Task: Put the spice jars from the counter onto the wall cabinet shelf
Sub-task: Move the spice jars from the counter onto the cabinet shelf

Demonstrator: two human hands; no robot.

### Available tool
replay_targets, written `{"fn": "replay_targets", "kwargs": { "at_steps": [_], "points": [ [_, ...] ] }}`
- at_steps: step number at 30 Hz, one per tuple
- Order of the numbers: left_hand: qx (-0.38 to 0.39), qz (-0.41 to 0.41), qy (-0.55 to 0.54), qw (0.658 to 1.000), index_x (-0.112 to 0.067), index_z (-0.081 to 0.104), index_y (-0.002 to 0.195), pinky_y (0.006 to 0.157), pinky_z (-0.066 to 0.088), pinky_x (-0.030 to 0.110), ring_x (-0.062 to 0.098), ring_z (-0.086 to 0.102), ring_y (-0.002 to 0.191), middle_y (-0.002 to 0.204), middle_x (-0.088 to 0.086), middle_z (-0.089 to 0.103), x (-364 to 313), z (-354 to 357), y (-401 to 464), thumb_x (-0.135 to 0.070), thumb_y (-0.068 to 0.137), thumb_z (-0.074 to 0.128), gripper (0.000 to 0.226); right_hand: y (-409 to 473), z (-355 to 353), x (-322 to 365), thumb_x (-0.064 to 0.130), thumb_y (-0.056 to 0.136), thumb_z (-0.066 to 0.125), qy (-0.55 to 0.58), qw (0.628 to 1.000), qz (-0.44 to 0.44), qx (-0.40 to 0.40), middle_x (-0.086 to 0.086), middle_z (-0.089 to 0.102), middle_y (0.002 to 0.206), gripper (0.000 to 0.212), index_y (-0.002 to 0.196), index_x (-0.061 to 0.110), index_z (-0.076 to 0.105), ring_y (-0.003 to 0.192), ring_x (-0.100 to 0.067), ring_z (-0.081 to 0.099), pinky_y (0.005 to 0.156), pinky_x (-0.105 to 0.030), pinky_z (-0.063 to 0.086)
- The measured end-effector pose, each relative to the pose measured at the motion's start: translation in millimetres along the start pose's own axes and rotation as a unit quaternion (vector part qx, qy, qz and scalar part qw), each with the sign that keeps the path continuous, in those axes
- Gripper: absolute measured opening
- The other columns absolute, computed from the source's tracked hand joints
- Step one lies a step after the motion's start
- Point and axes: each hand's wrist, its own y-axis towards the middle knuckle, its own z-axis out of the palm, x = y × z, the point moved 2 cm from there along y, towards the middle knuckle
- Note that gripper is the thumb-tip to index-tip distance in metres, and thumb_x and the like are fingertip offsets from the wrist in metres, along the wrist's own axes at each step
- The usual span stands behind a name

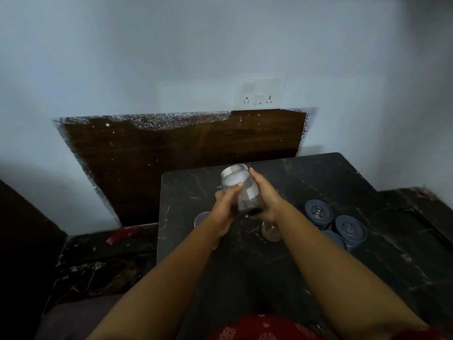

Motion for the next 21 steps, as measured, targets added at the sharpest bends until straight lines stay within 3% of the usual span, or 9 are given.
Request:
{"fn": "replay_targets", "kwargs": {
  "at_steps": [2, 5, 7, 10, 12, 15, 17, 19, 21],
  "points": [
    [-0.041, 0.017, 0.078, 0.996, -0.022, 0.033, 0.129, 0.086, 0.055, 0.039, 0.023, 0.062, 0.110, 0.126, 0.007, 0.056, -5.3, 1.1, 1.6, -0.065, 0.076, 0.066, 0.076, 1.0, -0.9, -3.2, 0.064, 0.087, 0.049, 0.043, 0.999, 0.011, 0.010, -0.017, 0.068, 0.118, 0.063, 0.121, 0.014, 0.066, 0.115, -0.032, 0.061, 0.103, -0.048, 0.043],
    [-0.055, 0.061, 0.108, 0.991, -0.023, 0.033, 0.121, 0.075, 0.055, 0.031, 0.020, 0.063, 0.104, 0.125, 0.009, 0.055, -13.4, -1.0, 0.1, -0.051, 0.091, 0.057, 0.048, 6.8, -2.7, -1.3, 0.065, 0.086, 0.049, 0.001, 1.000, -0.027, -0.008, -0.016, 0.069, 0.117, 0.062, 0.123, 0.018, 0.062, 0.110, -0.032, 0.064, 0.099, -0.050, 0.046],
    [-0.030, 0.065, 0.105, 0.992, -0.026, 0.026, 0.126, 0.075, 0.055, 0.031, 0.020, 0.062, 0.108, 0.131, 0.008, 0.050, -15.2, 2.8, -2.5, -0.046, 0.091, 0.059, 0.052, 9.2, -0.5, 0.9, 0.066, 0.083, 0.054, -0.074, 0.995, -0.059, -0.042, -0.015, 0.067, 0.118, 0.065, 0.129, 0.020, 0.057, 0.107, -0.030, 0.065, 0.096, -0.051, 0.049],
    [-0.034, 0.056, 0.109, 0.992, -0.028, 0.021, 0.132, 0.084, 0.054, 0.036, 0.022, 0.057, 0.113, 0.132, 0.007, 0.047, -15.3, 6.3, -3.3, -0.053, 0.087, 0.061, 0.066, 7.8, 6.8, 4.3, 0.056, 0.088, 0.054, -0.152, 0.981, -0.106, -0.055, -0.011, 0.066, 0.116, 0.054, 0.128, 0.020, 0.056, 0.104, -0.027, 0.065, 0.092, -0.046, 0.052],
    [-0.057, 0.072, 0.126, 0.988, -0.028, 0.025, 0.134, 0.086, 0.056, 0.040, 0.022, 0.059, 0.111, 0.131, 0.008, 0.050, -17.9, 5.4, -2.9, -0.055, 0.086, 0.061, 0.066, 3.8, 6.2, 7.0, 0.047, 0.090, 0.054, -0.111, 0.990, -0.083, -0.014, -0.012, 0.067, 0.113, 0.042, 0.122, 0.020, 0.059, 0.106, -0.029, 0.062, 0.094, -0.046, 0.049],
    [-0.012, 0.082, 0.114, 0.990, -0.025, 0.039, 0.132, 0.088, 0.055, 0.040, 0.020, 0.061, 0.110, 0.127, 0.007, 0.056, -17.0, 12.9, -4.8, -0.058, 0.089, 0.055, 0.057, 1.6, -6.1, 10.8, 0.044, 0.085, 0.061, -0.074, 0.995, -0.059, 0.029, -0.016, 0.065, 0.120, 0.051, 0.126, 0.015, 0.058, 0.113, -0.032, 0.060, 0.097, -0.048, 0.046],
    [0.002, 0.079, 0.108, 0.991, -0.027, 0.049, 0.130, 0.096, 0.052, 0.046, 0.021, 0.060, 0.116, 0.130, 0.008, 0.056, -15.1, 16.9, -3.9, -0.073, 0.078, 0.057, 0.070, -0.3, -7.8, 11.0, 0.044, 0.084, 0.062, -0.075, 0.994, -0.064, 0.036, -0.018, 0.065, 0.122, 0.052, 0.126, 0.014, 0.059, 0.115, -0.034, 0.059, 0.096, -0.048, 0.047],
    [0.007, 0.057, 0.087, 0.995, -0.028, 0.050, 0.132, 0.097, 0.051, 0.048, 0.023, 0.061, 0.116, 0.129, 0.007, 0.060, -13.4, 18.3, -3.4, -0.076, 0.074, 0.057, 0.076, -1.8, -5.8, 9.0, 0.045, 0.084, 0.063, -0.071, 0.994, -0.075, 0.028, -0.017, 0.065, 0.121, 0.048, 0.122, 0.016, 0.061, 0.116, -0.034, 0.059, 0.099, -0.050, 0.045],
    [-0.004, 0.044, 0.052, 0.998, -0.027, 0.045, 0.136, 0.091, 0.054, 0.045, 0.024, 0.063, 0.113, 0.126, 0.008, 0.063, -14.0, 17.6, -4.6, -0.068, 0.083, 0.053, 0.067, -1.7, -4.7, 8.2, 0.049, 0.085, 0.061, -0.044, 0.995, -0.093, 0.020, -0.017, 0.066, 0.120, 0.047, 0.120, 0.018, 0.063, 0.114, -0.034, 0.061, 0.102, -0.052, 0.043]
  ]
}}
